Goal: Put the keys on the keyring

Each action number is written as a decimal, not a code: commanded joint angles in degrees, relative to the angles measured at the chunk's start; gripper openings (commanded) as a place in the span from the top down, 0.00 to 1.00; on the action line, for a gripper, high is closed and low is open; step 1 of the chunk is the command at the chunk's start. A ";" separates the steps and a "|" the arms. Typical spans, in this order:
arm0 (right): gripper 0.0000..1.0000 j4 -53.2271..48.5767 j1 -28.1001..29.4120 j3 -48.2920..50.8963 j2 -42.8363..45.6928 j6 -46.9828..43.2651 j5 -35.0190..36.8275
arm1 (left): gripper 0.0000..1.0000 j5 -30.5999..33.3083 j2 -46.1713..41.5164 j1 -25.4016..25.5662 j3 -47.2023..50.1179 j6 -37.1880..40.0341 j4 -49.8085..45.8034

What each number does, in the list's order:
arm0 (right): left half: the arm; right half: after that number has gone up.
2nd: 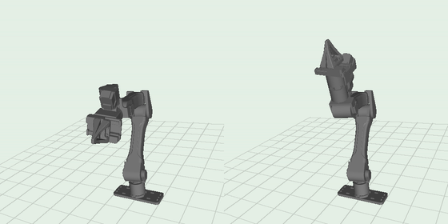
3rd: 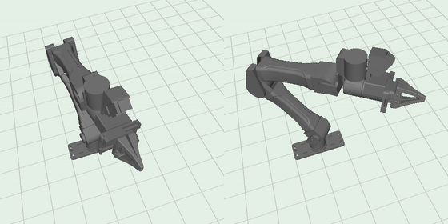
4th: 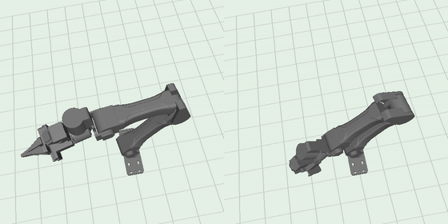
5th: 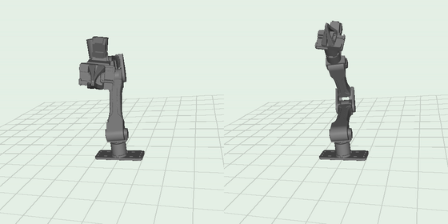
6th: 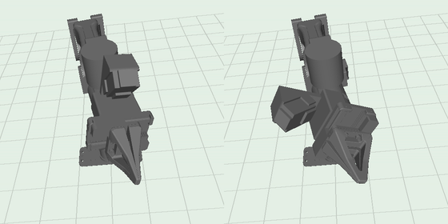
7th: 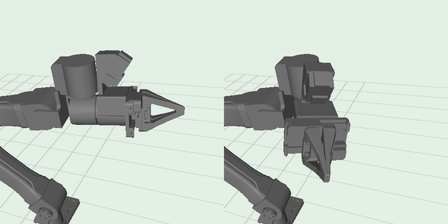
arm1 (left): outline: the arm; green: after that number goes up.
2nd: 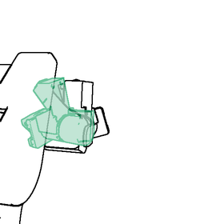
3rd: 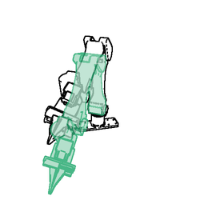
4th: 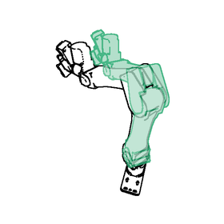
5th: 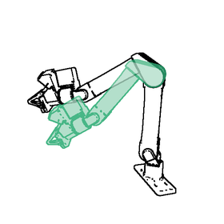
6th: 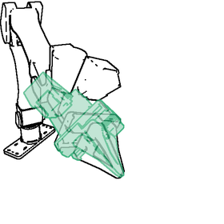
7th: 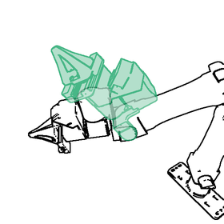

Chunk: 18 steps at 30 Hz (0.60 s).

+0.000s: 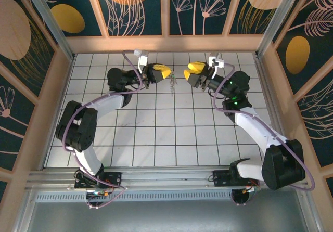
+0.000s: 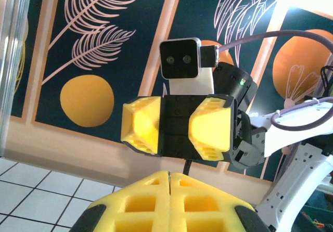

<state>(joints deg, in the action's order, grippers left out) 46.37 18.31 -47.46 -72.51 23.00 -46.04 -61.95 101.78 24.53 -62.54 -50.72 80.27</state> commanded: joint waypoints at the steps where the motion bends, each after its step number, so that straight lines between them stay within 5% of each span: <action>1: 0.51 7.32 0.19 -0.76 -2.46 3.75 -4.22 | 1.00 1.40 0.56 0.68 0.23 -5.15 9.17; 18: 0.54 12.42 2.13 -1.32 -6.58 5.73 -5.82 | 1.00 1.40 1.96 2.04 -0.34 -7.31 11.56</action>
<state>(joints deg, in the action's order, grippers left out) 54.17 20.14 -47.53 -79.29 27.66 -50.87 -61.39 103.13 26.28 -62.39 -57.30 88.14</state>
